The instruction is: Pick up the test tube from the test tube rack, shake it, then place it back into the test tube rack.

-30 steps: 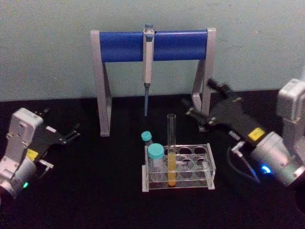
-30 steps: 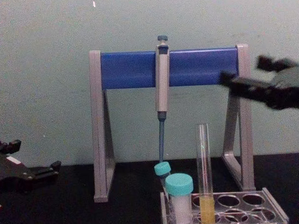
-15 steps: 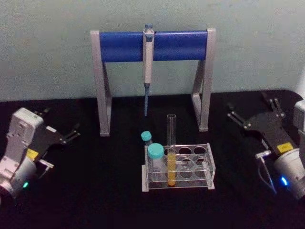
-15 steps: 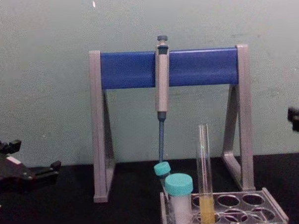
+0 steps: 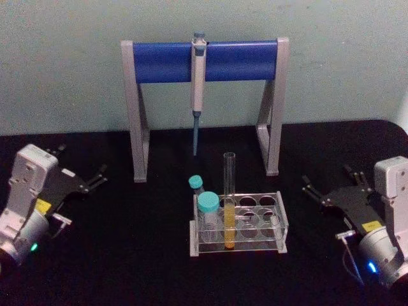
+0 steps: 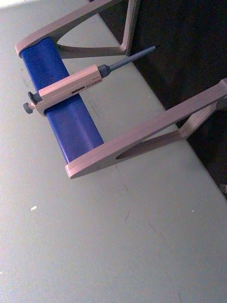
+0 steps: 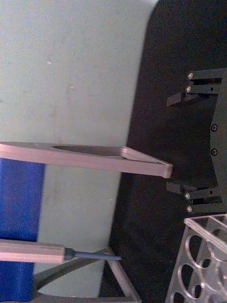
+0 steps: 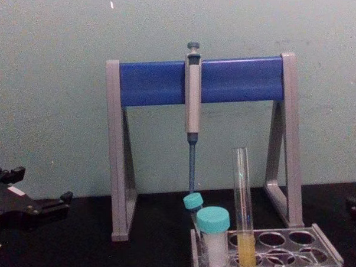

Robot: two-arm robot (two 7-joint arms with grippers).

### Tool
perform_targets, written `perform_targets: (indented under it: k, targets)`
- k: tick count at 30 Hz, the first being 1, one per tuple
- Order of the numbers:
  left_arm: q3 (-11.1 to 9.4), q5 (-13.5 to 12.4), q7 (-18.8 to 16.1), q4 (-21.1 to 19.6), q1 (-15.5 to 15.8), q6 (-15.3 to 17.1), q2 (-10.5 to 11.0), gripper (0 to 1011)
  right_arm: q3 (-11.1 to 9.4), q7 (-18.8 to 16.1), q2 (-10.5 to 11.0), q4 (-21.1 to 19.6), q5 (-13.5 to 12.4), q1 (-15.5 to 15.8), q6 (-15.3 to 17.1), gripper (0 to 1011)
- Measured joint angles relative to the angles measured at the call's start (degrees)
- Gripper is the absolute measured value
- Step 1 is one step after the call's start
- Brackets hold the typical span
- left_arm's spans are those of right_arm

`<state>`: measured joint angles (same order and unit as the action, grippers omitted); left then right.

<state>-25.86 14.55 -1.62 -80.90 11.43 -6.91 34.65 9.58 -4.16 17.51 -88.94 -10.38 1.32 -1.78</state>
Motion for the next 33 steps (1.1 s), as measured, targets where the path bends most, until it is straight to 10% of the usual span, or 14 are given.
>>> perform_targets:
  k: [33]
  targets:
    - [0.0, 0.0, 0.0, 0.0, 0.0, 0.0, 0.0, 1001, -0.52, -2.75, -1.64, 3.56, 1.42, -0.36, 1.74, 1000]
